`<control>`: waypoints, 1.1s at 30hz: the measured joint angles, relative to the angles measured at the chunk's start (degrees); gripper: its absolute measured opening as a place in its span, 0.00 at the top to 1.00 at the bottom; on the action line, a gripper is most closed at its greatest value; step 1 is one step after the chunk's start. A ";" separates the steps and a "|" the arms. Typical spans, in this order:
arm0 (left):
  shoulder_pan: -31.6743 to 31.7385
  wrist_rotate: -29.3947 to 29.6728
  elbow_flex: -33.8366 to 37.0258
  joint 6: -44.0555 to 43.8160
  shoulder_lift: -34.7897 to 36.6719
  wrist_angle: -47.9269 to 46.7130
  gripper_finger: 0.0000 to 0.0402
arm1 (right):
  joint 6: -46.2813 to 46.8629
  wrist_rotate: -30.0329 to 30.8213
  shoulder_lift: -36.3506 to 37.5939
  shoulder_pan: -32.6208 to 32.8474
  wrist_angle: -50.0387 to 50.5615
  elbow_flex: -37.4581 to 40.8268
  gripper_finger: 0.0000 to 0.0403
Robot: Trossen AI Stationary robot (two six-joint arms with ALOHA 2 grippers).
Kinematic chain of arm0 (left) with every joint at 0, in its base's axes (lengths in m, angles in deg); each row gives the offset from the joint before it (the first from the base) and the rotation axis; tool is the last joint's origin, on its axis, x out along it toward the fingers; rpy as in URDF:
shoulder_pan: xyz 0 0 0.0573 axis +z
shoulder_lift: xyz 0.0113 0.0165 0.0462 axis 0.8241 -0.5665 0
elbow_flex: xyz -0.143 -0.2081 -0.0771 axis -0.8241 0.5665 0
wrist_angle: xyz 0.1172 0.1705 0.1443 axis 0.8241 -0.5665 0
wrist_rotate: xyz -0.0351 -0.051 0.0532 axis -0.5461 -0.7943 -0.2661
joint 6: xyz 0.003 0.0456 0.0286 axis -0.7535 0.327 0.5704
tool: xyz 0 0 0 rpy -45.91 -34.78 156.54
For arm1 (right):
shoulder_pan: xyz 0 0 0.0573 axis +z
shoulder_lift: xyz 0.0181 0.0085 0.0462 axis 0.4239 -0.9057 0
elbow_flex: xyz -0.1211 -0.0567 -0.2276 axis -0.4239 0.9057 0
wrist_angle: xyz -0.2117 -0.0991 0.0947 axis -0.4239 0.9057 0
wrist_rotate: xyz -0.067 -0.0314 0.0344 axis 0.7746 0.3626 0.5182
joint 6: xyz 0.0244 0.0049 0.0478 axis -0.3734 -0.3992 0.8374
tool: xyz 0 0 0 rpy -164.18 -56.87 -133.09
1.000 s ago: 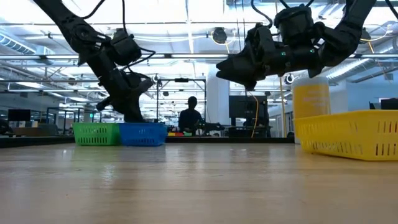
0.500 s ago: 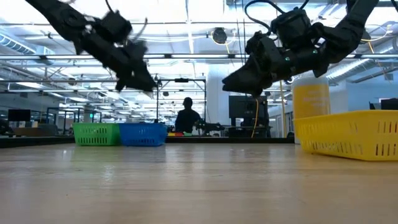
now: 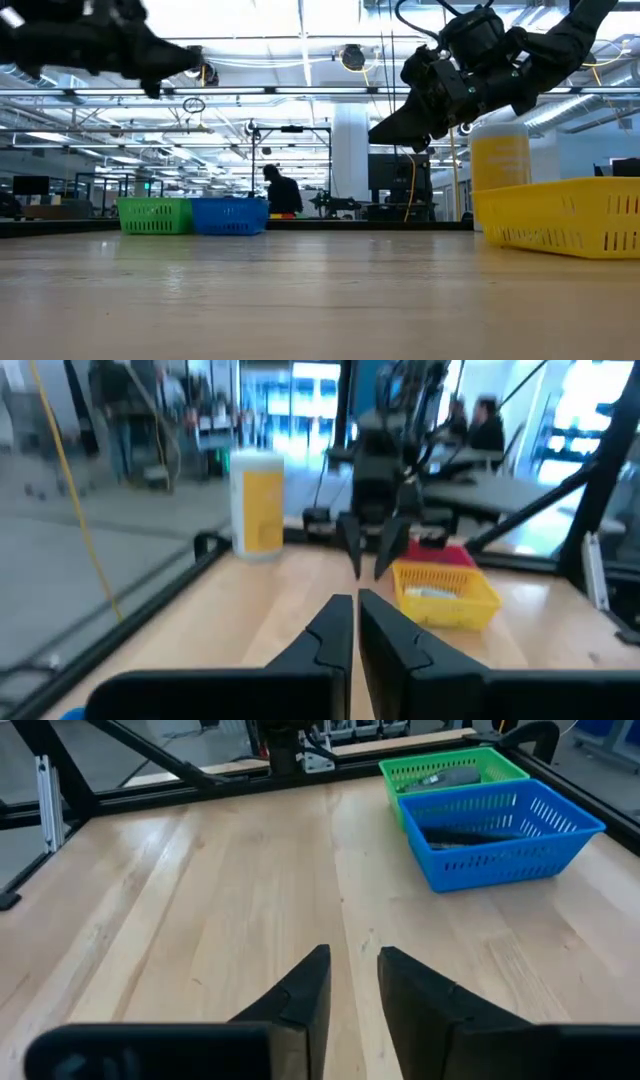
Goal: Pick & Place Travel size toiletries
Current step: Return to Home Position
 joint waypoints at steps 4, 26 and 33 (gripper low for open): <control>-2.80 2.04 6.45 1.16 8.17 1.48 0.95 | 0.00 0.01 0.02 0.00 -0.34 0.00 0.81; -3.94 2.22 11.23 2.45 17.04 1.33 0.91 | 0.00 -0.01 0.00 0.00 -0.33 0.00 0.81; -7.06 2.39 11.88 -3.42 22.35 -2.70 0.91 | 0.00 -0.01 0.00 0.00 -0.31 0.00 0.80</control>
